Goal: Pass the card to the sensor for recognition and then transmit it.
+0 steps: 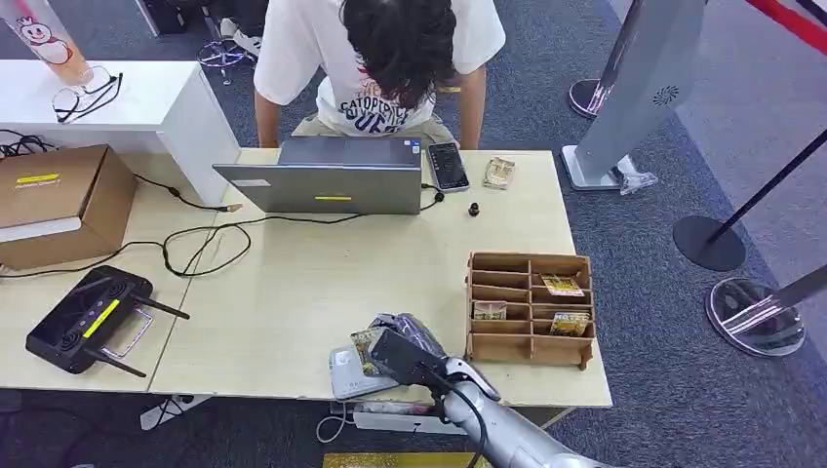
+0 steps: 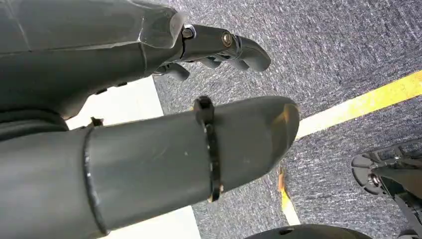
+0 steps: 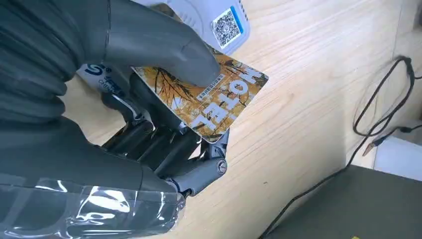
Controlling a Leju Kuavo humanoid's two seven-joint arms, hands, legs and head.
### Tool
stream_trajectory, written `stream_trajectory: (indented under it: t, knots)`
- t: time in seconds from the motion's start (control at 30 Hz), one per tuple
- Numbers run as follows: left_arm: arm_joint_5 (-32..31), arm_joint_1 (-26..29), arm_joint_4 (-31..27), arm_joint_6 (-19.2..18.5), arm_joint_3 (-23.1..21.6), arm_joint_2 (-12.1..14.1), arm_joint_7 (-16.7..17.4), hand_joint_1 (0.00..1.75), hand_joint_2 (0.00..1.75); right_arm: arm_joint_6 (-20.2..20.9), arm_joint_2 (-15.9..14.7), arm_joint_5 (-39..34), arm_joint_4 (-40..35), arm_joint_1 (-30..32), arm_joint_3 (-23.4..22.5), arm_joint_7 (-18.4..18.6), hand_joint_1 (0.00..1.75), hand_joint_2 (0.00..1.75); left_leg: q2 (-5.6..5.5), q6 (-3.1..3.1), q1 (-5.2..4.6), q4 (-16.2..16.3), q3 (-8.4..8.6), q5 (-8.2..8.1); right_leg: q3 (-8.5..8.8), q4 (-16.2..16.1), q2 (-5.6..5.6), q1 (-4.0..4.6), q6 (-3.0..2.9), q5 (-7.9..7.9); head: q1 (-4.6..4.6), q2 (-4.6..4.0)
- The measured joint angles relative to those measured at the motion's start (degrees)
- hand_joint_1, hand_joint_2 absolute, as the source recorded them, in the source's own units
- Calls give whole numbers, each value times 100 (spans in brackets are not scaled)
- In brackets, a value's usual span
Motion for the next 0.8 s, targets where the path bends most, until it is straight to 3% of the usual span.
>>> stream_trajectory:
  t: [0.5,0.8]
  knots:
    - [-46,-23,0,2,0,-13,2,0,0,-689,0,722,0,29,33,120,175,175,0,0,0,0,0,0,0,0,0,0,0,0,0,0]
    - [-57,-31,0,20,0,-31,4,0,0,-897,0,934,0,48,100,201,175,175,0,0,0,0,1,0,0,0,0,0,0,0,0,0]
